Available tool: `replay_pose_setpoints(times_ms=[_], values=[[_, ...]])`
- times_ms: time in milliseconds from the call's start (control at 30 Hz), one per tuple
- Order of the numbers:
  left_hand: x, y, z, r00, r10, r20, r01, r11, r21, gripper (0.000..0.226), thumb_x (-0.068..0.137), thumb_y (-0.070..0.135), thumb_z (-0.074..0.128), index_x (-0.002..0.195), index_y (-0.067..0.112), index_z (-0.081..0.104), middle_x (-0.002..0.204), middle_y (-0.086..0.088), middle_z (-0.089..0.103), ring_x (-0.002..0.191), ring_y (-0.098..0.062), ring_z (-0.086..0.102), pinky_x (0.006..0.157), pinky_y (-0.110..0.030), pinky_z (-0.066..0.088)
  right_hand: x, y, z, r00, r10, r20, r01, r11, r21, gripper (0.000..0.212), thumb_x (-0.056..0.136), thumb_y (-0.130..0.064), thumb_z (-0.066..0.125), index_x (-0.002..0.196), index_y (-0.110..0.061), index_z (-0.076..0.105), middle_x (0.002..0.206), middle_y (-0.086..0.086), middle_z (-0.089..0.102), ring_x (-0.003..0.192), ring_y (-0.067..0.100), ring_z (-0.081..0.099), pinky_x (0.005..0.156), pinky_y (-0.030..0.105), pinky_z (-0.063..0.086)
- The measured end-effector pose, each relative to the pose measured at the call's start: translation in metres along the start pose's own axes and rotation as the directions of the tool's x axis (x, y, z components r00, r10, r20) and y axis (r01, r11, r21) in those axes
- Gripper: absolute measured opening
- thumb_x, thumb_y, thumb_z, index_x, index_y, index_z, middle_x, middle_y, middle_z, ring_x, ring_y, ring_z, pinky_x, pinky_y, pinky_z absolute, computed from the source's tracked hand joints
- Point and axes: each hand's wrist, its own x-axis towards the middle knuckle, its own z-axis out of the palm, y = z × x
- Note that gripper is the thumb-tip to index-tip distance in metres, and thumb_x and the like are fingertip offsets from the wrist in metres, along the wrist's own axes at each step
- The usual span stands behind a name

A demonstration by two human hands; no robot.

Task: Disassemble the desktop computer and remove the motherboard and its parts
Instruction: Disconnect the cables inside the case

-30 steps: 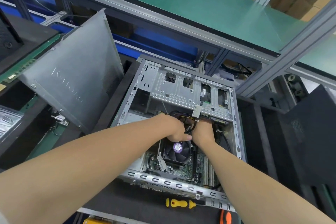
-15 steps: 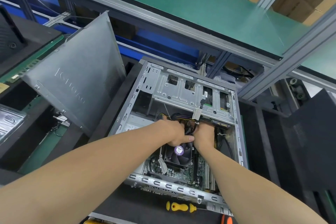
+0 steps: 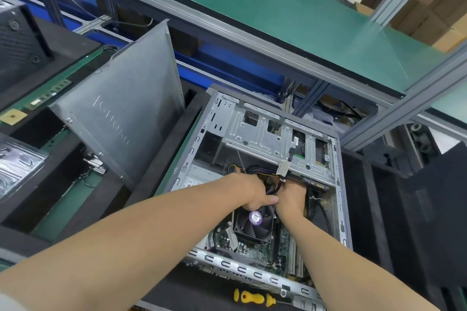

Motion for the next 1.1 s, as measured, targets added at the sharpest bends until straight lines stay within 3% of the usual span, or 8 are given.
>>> replay_pose_setpoints(times_ms=[133,267,400,500,633,767,1033,1100], values=[[0.001,0.003,-0.001,1.000,-0.008,0.015,0.008,1.000,-0.006,0.071,0.110,0.055,0.015,0.155,0.007,0.040,0.151,-0.018,0.045,0.140,-0.036,0.043,0.117,-0.061,0.028,-0.001,0.001,-0.001,0.999,-0.038,0.023,0.039,0.998,-0.042,0.037,0.097,0.001,0.055,0.065,-0.018,0.049,0.071,0.008,0.055,0.072,0.024,0.051,0.068,0.040,0.047],[-0.002,0.000,-0.001,1.000,-0.003,0.000,0.003,1.000,-0.028,0.077,0.108,0.059,0.013,0.154,0.003,0.041,0.148,-0.019,0.049,0.138,-0.035,0.046,0.116,-0.057,0.030,-0.001,0.004,-0.004,0.999,-0.034,0.033,0.034,0.999,-0.016,0.031,0.098,-0.004,0.054,0.069,-0.014,0.055,0.072,0.008,0.059,0.072,0.025,0.056,0.062,0.033,0.044],[-0.005,-0.001,-0.003,1.000,0.008,0.012,-0.008,1.000,-0.021,0.076,0.109,0.058,0.013,0.155,0.003,0.039,0.152,-0.020,0.046,0.143,-0.035,0.040,0.119,-0.059,0.026,0.001,0.004,-0.011,0.988,-0.110,0.109,0.130,0.972,-0.198,0.013,0.100,-0.009,0.054,0.097,-0.004,0.065,0.089,0.016,0.062,0.080,0.027,0.057,0.067,0.033,0.043],[-0.006,0.000,-0.004,1.000,0.008,0.019,-0.008,1.000,-0.009,0.068,0.111,0.052,0.015,0.158,0.006,0.035,0.152,-0.019,0.045,0.147,-0.035,0.034,0.120,-0.067,0.013,0.008,0.004,-0.019,0.977,-0.082,0.199,0.149,0.925,-0.349,0.019,0.102,-0.012,0.050,0.105,0.000,0.065,0.100,0.020,0.065,0.088,0.032,0.061,0.069,0.028,0.038],[-0.006,0.000,-0.004,1.000,0.005,0.008,-0.004,1.000,-0.025,0.063,0.113,0.049,0.017,0.160,0.011,0.030,0.152,-0.020,0.044,0.146,-0.036,0.035,0.119,-0.067,0.015,0.011,0.001,-0.023,0.966,-0.039,0.257,0.155,0.880,-0.449,0.023,0.104,-0.016,0.048,0.112,-0.002,0.064,0.111,0.019,0.068,0.096,0.033,0.064,0.070,0.027,0.039],[-0.006,-0.002,-0.003,1.000,0.011,0.005,-0.010,0.996,-0.086,0.055,0.114,0.043,0.020,0.164,0.019,0.020,0.153,-0.019,0.043,0.146,-0.036,0.035,0.117,-0.066,0.014,0.012,-0.002,-0.020,0.961,-0.010,0.276,0.156,0.845,-0.512,0.032,0.108,-0.015,0.041,0.132,-0.003,0.058,0.132,0.016,0.062,0.121,0.031,0.060,0.089,0.030,0.048],[-0.004,-0.002,-0.001,1.000,0.012,-0.012,-0.013,0.997,-0.079,0.060,0.112,0.049,0.019,0.161,0.016,0.029,0.148,-0.020,0.046,0.138,-0.037,0.046,0.116,-0.058,0.032,0.013,0.001,-0.016,0.967,-0.004,0.256,0.135,0.858,-0.495,0.028,0.106,-0.015,0.044,0.122,-0.002,0.063,0.121,0.022,0.066,0.111,0.036,0.062,0.076,0.028,0.039],[-0.004,-0.002,-0.001,1.000,0.022,-0.011,-0.022,0.998,-0.059,0.064,0.111,0.053,0.018,0.158,0.012,0.035,0.148,-0.019,0.048,0.137,-0.036,0.046,0.115,-0.056,0.034,0.011,0.001,-0.016,0.972,-0.019,0.236,0.131,0.874,-0.467,0.023,0.104,-0.010,0.045,0.112,-0.003,0.065,0.114,0.022,0.067,0.099,0.035,0.063,0.074,0.029,0.040]])
